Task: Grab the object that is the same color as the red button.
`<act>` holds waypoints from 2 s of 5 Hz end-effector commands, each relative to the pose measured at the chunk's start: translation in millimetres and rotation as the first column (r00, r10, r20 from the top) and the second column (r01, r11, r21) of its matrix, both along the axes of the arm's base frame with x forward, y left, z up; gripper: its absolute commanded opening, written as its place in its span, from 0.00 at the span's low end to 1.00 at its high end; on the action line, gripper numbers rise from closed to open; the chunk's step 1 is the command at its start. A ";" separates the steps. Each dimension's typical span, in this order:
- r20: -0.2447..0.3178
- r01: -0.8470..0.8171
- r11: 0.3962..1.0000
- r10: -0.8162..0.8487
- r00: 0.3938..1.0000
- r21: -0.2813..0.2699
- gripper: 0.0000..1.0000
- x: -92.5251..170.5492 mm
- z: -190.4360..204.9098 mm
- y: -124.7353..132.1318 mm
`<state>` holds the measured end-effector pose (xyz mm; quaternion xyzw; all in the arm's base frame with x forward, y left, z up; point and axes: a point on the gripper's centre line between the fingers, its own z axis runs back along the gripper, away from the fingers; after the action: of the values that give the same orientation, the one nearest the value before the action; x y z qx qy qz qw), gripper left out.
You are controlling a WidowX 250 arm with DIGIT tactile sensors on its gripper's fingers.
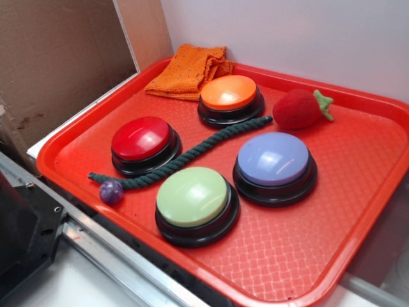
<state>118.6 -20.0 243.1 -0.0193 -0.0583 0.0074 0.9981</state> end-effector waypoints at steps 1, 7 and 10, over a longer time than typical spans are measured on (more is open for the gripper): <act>0.000 0.000 1.000 0.000 1.000 0.000 1.00 0.0 0.0 0.0; 0.274 0.284 0.949 -0.312 0.910 0.139 1.00 155.6 -87.6 -75.4; 0.199 0.331 0.932 -0.356 0.913 0.146 1.00 225.4 -143.8 -104.7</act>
<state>335.7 -118.1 76.7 0.0299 -0.1314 -0.1772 0.9749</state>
